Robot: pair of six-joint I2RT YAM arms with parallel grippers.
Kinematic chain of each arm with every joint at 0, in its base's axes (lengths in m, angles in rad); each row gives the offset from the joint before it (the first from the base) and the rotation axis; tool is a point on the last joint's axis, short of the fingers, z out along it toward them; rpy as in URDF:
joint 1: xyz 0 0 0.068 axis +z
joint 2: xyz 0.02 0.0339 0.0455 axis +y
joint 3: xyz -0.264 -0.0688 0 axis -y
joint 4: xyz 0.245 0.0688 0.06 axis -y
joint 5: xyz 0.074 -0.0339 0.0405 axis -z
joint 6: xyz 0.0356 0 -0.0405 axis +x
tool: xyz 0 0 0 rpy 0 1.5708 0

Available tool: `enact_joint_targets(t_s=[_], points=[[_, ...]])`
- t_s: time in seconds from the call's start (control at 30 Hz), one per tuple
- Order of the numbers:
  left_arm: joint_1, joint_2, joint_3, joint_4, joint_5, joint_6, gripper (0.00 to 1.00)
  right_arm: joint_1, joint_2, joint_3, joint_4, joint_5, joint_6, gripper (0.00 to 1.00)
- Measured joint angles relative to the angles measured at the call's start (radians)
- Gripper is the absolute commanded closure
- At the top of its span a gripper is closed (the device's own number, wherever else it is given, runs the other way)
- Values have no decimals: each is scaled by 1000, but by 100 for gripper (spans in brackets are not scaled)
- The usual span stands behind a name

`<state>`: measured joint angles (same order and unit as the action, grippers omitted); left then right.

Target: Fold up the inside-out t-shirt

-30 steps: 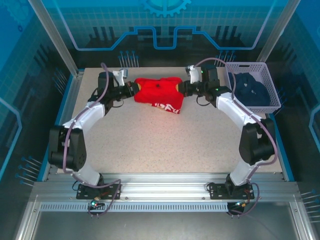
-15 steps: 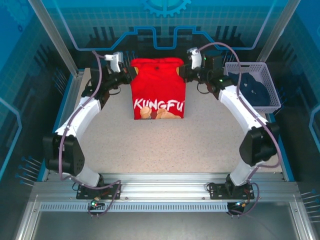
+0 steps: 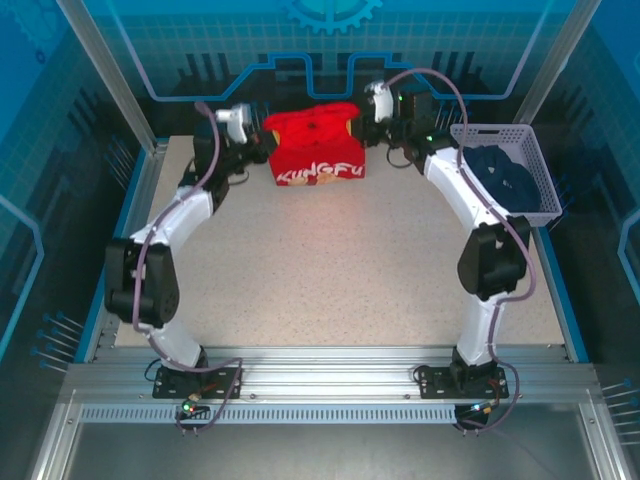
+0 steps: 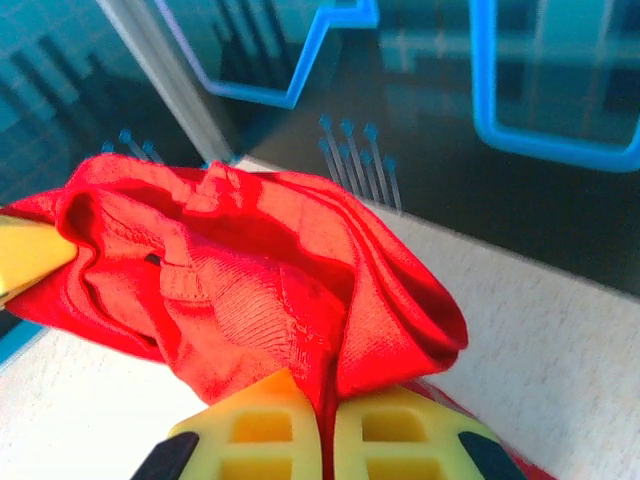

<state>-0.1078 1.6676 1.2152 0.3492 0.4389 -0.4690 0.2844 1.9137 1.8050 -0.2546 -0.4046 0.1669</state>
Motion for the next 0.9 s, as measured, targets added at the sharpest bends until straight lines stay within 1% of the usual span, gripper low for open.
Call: enact_joint_targets(t_s=[0.1, 0.2, 0.3, 0.37, 0.47, 0.57, 0.63, 0.8, 0.9], points=[[-20, -105, -293, 173, 13, -61, 100, 19, -148, -282, 21, -23, -2, 100], [-72, -170, -565, 295, 26, -134, 100, 48, -291, -555, 32, -27, 17, 100], [-144, -240, -759, 317, 30, -189, 100, 77, -406, -764, 27, -22, 47, 100], [-192, -311, -821, 281, 28, -210, 100, 87, -460, -846, 17, -14, 67, 100], [-222, -392, -819, 225, 8, -211, 100, 88, -483, -874, 5, 19, 84, 100], [-222, -395, -766, 155, -26, -198, 100, 88, -449, -843, -6, 61, 92, 100], [-222, -357, -713, 111, -44, -182, 100, 86, -398, -797, -22, 87, 95, 100], [-221, -189, -570, 26, -76, -148, 100, 69, -215, -645, -89, 141, 99, 100], [-216, -92, -492, -23, -84, -125, 98, 60, -137, -598, -127, 167, 100, 99]])
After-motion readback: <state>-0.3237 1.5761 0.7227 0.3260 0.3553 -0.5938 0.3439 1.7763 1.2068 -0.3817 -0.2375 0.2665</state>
